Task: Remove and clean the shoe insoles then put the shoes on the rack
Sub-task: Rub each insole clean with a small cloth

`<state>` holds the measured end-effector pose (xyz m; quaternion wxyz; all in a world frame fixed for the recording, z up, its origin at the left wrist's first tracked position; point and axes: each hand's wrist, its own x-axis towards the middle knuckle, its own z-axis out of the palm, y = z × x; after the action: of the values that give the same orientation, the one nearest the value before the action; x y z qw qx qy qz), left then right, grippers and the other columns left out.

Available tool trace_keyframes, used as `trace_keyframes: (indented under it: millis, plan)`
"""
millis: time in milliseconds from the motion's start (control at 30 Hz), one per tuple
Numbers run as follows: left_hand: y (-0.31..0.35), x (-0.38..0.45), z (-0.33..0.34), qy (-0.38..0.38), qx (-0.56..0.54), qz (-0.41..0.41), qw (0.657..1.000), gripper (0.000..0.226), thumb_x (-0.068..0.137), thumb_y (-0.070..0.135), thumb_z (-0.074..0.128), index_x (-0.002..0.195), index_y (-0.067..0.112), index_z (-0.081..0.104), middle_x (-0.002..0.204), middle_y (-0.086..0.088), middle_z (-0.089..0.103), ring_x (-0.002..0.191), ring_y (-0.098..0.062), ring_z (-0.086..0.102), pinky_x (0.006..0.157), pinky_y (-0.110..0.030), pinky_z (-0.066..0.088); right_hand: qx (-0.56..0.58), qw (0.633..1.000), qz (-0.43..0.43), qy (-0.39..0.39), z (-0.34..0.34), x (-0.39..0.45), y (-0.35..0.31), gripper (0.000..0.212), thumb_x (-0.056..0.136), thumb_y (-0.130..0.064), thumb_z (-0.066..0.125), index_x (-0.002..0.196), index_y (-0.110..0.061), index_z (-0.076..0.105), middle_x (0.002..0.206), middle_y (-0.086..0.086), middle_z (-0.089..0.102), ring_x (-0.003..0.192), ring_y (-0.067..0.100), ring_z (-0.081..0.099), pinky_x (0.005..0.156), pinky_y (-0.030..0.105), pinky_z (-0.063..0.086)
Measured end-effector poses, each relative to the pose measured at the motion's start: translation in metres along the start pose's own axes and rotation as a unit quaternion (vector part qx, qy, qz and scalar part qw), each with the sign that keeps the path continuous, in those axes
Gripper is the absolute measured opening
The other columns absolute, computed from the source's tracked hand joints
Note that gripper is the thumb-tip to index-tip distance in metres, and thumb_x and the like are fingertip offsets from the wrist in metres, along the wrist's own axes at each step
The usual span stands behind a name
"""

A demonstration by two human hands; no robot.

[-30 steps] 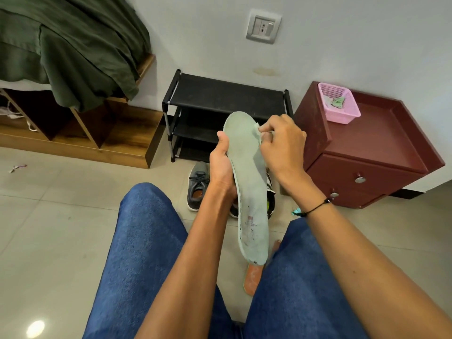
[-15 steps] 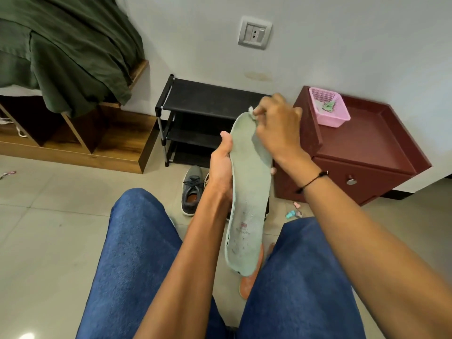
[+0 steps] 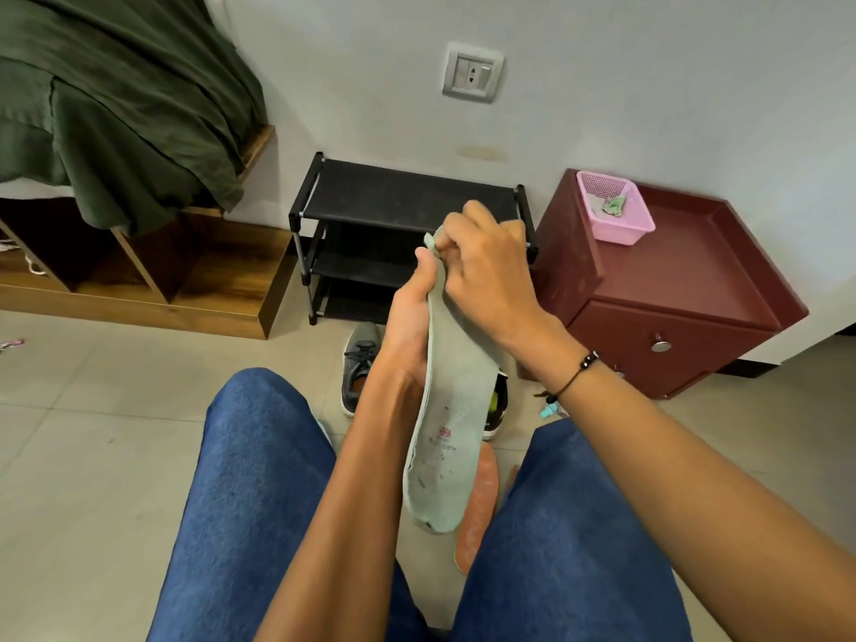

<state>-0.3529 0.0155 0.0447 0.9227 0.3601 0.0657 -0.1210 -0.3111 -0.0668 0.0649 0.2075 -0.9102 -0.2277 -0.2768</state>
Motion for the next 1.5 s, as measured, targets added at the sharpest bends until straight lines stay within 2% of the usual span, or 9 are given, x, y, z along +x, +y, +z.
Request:
trace_keyframes:
  millis: [233,333,500,633,933,1133,1233,1367,1500]
  plan:
    - [0.000,-0.003,-0.002,-0.045,-0.033,-0.090,0.994,0.070,0.093,0.060,0.026,0.117,0.003,0.057,0.095,-0.022,0.067,0.072,-0.032,0.067,0.060,-0.041,0.056,0.019,0.993,0.106,0.041,-0.014,0.026,0.034,0.012,0.077,0.002,0.056,0.079,-0.007,0.064,0.084,0.001,0.055,0.076,0.020,0.057,0.078,0.041,0.043]
    - [0.003,0.004,-0.008,-0.012,-0.052,-0.063,0.997,0.063,0.096,0.055,0.027,0.108,0.004,0.061,0.088,-0.017,0.070,0.072,-0.028,0.069,0.061,-0.036,0.058,0.085,0.996,0.030,0.018,-0.021,-0.005,0.015,0.012,0.073,0.001,0.057,0.073,-0.010,0.061,0.076,-0.004,0.048,0.065,0.015,0.050,0.067,0.038,0.042]
    - [0.003,0.002,-0.006,0.000,-0.038,-0.066,0.997,0.062,0.095,0.054,0.033,0.121,0.002,0.056,0.101,-0.016,0.066,0.092,-0.028,0.064,0.085,-0.038,0.052,-0.054,0.992,-0.093,-0.067,-0.013,-0.039,0.007,0.011,0.071,-0.005,0.050,0.072,-0.014,0.057,0.072,0.001,0.049,0.053,0.026,0.044,0.062,0.035,0.024]
    - [0.009,0.002,-0.006,-0.022,-0.057,-0.033,0.998,0.055,0.099,0.048,0.028,0.107,0.005,0.061,0.086,-0.012,0.071,0.078,-0.023,0.069,0.075,-0.033,0.056,-0.116,0.985,-0.118,-0.047,-0.007,-0.017,0.008,0.013,0.071,-0.007,0.044,0.071,-0.014,0.055,0.073,0.003,0.050,0.051,0.024,0.040,0.062,0.034,0.028]
    - [0.005,0.007,-0.004,0.034,-0.044,0.021,0.998,0.057,0.100,0.045,0.029,0.089,0.005,0.067,0.075,-0.012,0.070,0.061,-0.024,0.066,0.053,-0.030,0.054,0.011,0.998,0.028,0.054,-0.017,0.013,0.012,0.012,0.071,0.004,0.055,0.073,-0.007,0.061,0.076,0.008,0.058,0.064,0.025,0.056,0.064,0.037,0.039]
    - [0.007,0.004,-0.008,0.011,-0.067,-0.008,0.998,0.062,0.097,0.053,0.028,0.118,0.002,0.057,0.104,-0.018,0.067,0.095,-0.030,0.063,0.089,-0.040,0.051,-0.117,0.986,-0.110,-0.046,-0.015,-0.041,0.001,0.013,0.070,0.000,0.054,0.072,-0.011,0.058,0.073,0.005,0.052,0.053,0.025,0.043,0.062,0.036,0.026]
    - [0.002,0.003,-0.006,0.008,-0.053,-0.010,0.998,0.057,0.099,0.050,0.025,0.108,0.007,0.061,0.093,-0.013,0.070,0.083,-0.024,0.068,0.076,-0.035,0.056,-0.154,0.986,-0.065,-0.014,-0.013,-0.025,0.012,0.011,0.076,-0.002,0.051,0.074,-0.011,0.057,0.076,0.006,0.052,0.052,0.025,0.044,0.063,0.034,0.026]
    - [0.004,0.004,-0.007,0.032,0.000,0.011,0.999,0.052,0.100,0.046,0.025,0.095,0.009,0.062,0.074,-0.008,0.071,0.062,-0.017,0.069,0.057,-0.027,0.056,0.027,0.998,0.049,0.027,-0.022,-0.008,0.009,0.011,0.077,0.000,0.054,0.081,-0.008,0.061,0.082,0.003,0.055,0.067,0.019,0.054,0.065,0.035,0.040]
    - [0.005,0.003,-0.009,0.001,-0.056,-0.007,0.998,0.066,0.097,0.058,0.020,0.103,0.004,0.059,0.077,-0.011,0.070,0.070,-0.019,0.070,0.065,-0.027,0.057,0.101,0.991,0.025,-0.086,-0.022,-0.017,-0.011,0.015,0.080,-0.004,0.058,0.093,-0.008,0.063,0.091,0.003,0.057,0.081,0.017,0.056,0.074,0.035,0.046]
